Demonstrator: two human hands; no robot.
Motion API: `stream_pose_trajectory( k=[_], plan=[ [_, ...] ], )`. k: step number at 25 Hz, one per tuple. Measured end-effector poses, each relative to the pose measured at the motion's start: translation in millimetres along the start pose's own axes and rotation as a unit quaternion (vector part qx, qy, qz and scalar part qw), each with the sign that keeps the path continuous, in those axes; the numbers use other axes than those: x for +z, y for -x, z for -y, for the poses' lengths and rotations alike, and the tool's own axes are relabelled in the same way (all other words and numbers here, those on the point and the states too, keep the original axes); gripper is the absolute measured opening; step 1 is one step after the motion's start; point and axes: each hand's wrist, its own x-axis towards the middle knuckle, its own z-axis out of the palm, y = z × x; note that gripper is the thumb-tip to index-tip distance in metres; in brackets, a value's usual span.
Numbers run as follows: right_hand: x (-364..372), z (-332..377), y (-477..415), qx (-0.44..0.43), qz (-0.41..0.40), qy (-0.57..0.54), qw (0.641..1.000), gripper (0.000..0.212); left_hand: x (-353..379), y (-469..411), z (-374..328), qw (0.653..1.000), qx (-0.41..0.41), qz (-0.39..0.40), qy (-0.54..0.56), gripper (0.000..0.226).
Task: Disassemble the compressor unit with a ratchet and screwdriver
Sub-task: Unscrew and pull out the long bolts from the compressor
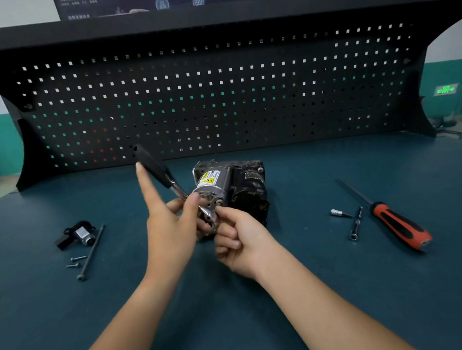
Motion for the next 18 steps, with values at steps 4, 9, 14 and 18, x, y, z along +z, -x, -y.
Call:
stream_pose_trajectory(
  k=[4, 9, 14, 18],
  plan=[
    [-4.0, -0.1, -1.8, -0.002, 0.002, 0.009, 1.0, 0.056, 6.6, 10.3, -8.1, 0.941, 0.212, 0.087, -0.247, 0.091],
    [-1.6, -0.7, 1.6, 0.001, -0.015, 0.011, 1.0, 0.042, 6.0, 6.5, -1.8, 0.983, 0.125, 0.043, -0.129, 0.09],
    [0.1, 1.5, 1.1, -0.01, -0.007, -0.002, 1.0, 0.039, 4.5, 2.0, 2.8, 0.995, -0.045, -0.038, 0.076, 0.083],
    [-1.9, 0.0, -2.7, -0.008, -0.023, 0.005, 1.0, 0.047, 6.8, 11.6, 0.3, 0.975, 0.151, 0.079, -0.143, 0.095]
  ],
)
